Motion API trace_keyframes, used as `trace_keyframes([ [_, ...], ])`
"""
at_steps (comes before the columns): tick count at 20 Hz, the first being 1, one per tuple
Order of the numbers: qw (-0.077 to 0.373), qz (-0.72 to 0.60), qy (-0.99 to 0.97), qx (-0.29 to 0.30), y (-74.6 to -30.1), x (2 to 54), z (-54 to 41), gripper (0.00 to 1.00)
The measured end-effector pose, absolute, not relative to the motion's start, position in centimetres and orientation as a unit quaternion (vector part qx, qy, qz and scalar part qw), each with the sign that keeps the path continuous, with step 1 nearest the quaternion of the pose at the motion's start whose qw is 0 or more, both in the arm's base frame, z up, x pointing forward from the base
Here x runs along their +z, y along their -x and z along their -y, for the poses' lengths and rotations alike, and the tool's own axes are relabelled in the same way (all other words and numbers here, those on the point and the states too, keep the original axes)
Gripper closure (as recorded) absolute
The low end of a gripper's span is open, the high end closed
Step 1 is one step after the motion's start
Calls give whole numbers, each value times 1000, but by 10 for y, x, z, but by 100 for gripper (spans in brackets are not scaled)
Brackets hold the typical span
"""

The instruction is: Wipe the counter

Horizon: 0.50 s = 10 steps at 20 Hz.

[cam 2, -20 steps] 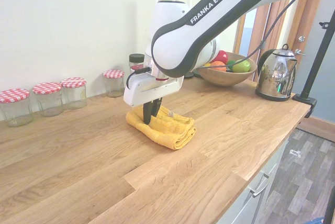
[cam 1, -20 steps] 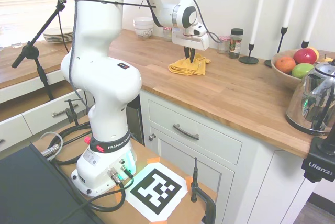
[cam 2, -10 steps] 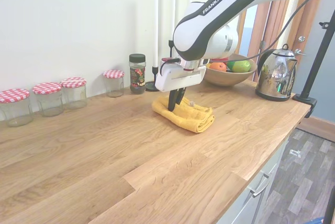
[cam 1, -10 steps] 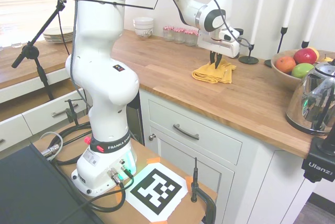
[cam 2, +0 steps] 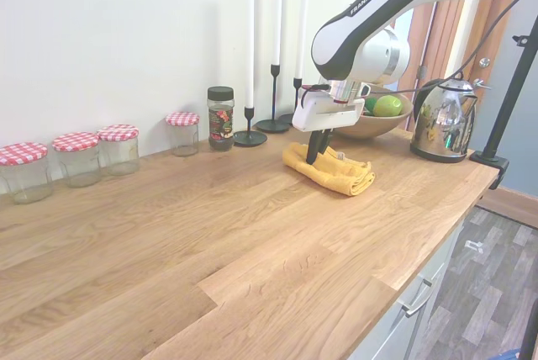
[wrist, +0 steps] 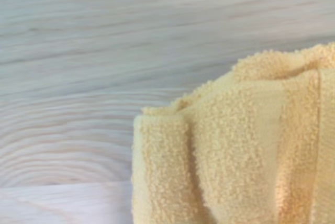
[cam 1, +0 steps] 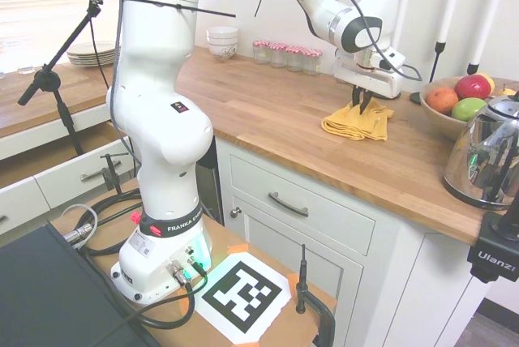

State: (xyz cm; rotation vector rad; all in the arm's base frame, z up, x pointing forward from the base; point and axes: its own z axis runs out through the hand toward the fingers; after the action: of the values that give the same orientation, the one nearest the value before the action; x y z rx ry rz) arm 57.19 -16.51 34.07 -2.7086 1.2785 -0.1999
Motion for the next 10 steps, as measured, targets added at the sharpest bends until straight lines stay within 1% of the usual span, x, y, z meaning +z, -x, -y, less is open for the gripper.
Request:
trace_keyframes([
  [1, 70, -425, 900, -67, -572, 341, 167, 100],
  [2, 70, -426, 900, -66, -572, 342, 168, 0],
  [10, 71, -426, 900, -58, -574, 346, 167, 0],
])
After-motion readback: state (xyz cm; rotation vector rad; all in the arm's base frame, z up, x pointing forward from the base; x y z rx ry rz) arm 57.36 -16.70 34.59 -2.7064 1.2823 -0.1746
